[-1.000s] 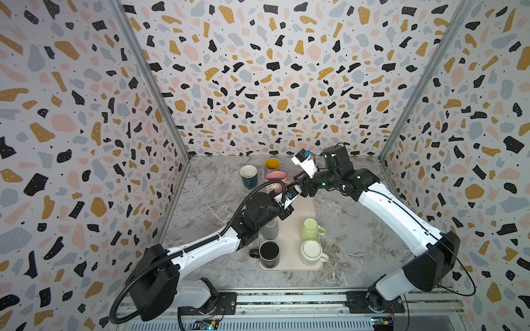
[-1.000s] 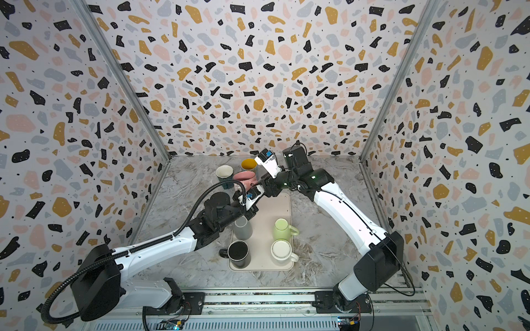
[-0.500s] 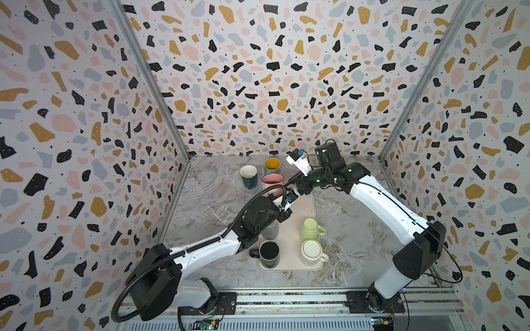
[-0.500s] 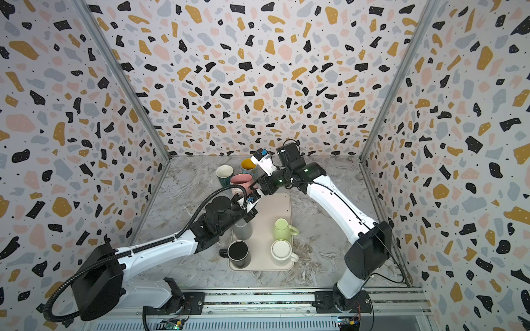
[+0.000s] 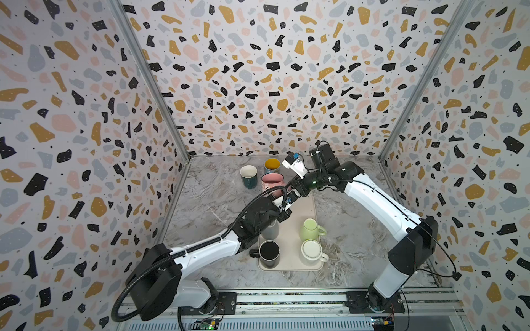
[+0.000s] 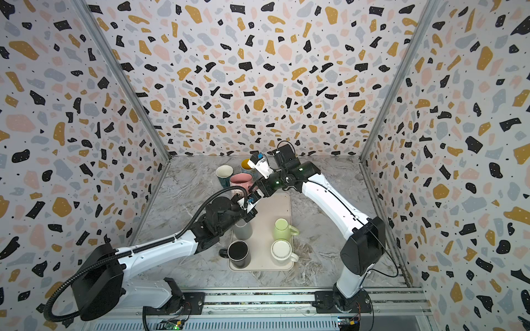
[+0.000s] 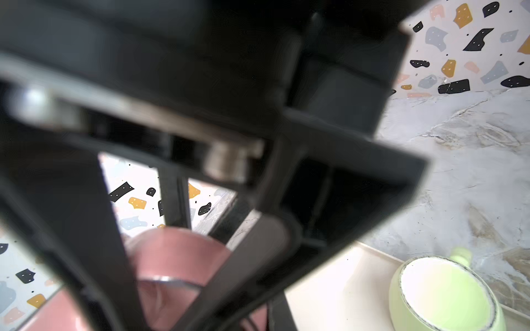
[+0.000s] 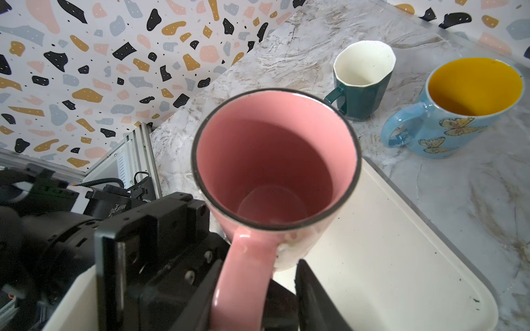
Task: Turn the mug right side up
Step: 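Close the right gripper on the pink mug's handle while the left gripper holds it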
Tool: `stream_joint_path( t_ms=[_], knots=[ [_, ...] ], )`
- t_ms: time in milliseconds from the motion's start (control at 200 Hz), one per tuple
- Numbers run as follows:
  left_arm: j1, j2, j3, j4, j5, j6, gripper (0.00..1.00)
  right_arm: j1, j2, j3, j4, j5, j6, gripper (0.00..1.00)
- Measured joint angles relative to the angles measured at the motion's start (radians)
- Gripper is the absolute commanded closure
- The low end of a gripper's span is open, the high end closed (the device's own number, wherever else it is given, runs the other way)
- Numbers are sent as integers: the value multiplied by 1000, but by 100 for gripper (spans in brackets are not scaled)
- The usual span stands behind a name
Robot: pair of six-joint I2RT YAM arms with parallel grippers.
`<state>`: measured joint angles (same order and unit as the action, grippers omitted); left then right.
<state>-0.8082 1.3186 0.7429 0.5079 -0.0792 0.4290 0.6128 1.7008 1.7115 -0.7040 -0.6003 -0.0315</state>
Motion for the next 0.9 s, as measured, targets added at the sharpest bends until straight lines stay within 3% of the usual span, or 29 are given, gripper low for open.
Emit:
stream_joint_path(
  t_ms=[110, 220, 626, 901],
  knots=[
    [0, 0, 0, 5, 2, 3, 100, 0, 5, 7, -9, -20, 5, 77],
    [0, 0, 0, 14, -1, 6, 100, 0, 11, 14, -18, -35, 25, 100],
    [-2, 0, -2, 8, -36, 17, 100, 0, 14, 0, 13, -35, 38, 100],
    [-14, -5, -1, 6, -72, 35, 80, 3, -19, -61, 80, 21, 61, 100]
  ],
)
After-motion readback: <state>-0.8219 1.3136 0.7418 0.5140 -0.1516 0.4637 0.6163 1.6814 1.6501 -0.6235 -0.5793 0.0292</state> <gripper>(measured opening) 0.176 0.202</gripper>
